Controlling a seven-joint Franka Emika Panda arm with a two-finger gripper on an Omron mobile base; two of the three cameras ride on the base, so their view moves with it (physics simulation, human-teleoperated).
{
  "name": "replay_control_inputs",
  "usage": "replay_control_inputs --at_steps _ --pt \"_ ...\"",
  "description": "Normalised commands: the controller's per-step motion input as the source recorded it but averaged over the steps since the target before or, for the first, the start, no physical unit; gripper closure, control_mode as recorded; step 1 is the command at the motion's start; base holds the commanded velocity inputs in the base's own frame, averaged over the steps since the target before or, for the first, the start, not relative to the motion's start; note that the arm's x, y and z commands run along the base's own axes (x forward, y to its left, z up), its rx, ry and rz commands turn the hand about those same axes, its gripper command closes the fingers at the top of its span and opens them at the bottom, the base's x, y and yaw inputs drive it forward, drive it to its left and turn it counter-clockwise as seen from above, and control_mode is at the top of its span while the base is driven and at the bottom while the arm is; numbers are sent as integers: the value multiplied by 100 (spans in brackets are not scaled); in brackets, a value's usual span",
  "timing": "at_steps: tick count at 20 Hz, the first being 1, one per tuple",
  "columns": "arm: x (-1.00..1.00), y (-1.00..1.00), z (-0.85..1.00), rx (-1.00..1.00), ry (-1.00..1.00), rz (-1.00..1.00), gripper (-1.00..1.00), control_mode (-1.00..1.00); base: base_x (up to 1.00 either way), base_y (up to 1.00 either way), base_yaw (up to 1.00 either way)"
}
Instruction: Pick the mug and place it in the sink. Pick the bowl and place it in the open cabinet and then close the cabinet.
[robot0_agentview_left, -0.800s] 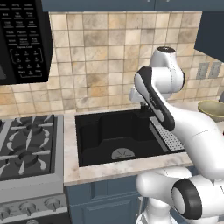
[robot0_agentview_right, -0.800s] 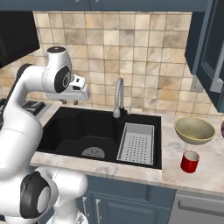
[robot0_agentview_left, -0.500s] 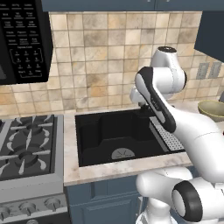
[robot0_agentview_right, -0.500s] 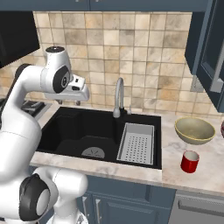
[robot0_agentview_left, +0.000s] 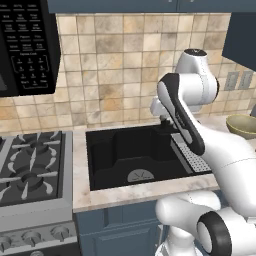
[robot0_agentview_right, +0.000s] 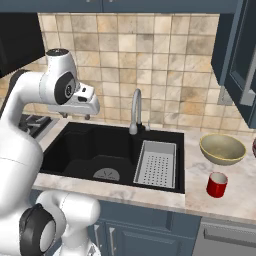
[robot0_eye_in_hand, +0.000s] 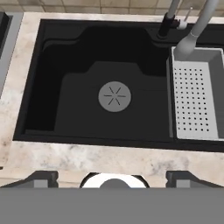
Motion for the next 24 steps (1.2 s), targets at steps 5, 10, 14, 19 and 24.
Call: replay_control_inputs --at_steps 5,10,14,19,24 --pt "-18 0 7 0 0 0 -100 -100 0 0 0" --pt "-11 0 0 0 0 0 -100 -100 0 0 0" --pt "-26 -2 0 0 0 0 -100 -100 0 0 0" --pt "-50 -3 0 0 0 0 -100 -100 0 0 0" --pt "-49 -6 0 0 0 0 -100 -100 0 0 0"
